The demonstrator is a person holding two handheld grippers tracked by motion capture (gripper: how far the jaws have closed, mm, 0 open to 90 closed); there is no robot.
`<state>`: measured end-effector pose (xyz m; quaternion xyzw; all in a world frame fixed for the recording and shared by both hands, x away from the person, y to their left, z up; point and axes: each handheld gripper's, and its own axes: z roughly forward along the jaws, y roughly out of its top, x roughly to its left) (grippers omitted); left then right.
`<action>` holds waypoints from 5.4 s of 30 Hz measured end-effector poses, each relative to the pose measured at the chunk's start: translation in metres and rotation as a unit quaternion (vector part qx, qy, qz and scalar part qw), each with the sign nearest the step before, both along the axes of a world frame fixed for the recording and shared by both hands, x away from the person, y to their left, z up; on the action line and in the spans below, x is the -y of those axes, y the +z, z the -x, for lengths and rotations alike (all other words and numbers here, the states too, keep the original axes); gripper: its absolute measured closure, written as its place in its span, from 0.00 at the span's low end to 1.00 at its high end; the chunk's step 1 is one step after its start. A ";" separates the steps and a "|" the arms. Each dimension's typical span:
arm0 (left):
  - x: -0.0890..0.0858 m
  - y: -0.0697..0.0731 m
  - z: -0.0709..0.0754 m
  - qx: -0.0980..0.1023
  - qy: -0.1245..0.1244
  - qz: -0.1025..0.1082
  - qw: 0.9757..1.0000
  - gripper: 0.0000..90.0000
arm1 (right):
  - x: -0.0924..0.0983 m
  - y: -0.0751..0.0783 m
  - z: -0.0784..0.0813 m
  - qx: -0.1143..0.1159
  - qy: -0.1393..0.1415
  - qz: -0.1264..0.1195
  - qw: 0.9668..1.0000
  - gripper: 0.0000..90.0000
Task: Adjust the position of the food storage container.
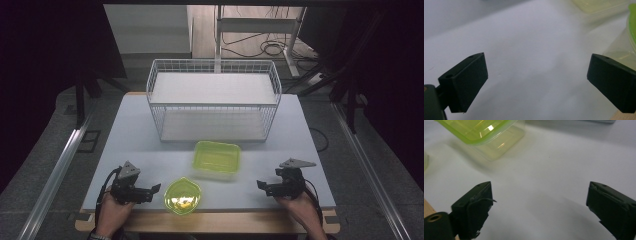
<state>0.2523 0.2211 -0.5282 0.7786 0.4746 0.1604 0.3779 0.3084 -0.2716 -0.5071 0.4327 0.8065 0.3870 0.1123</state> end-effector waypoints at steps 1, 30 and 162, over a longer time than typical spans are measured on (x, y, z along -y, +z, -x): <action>0.000 0.000 0.000 -0.003 0.002 0.001 1.000 0.03 | 0.000 0.001 0.000 0.002 -0.002 0.000 1.000 0.11; 0.000 0.034 0.013 0.022 -0.033 0.027 0.999 0.67 | -0.004 0.005 0.002 0.008 0.010 0.001 1.000 0.26; 0.133 0.045 -0.143 0.030 -0.055 -0.004 0.998 1.00 | -0.062 0.029 -0.066 0.026 0.046 0.006 0.999 0.99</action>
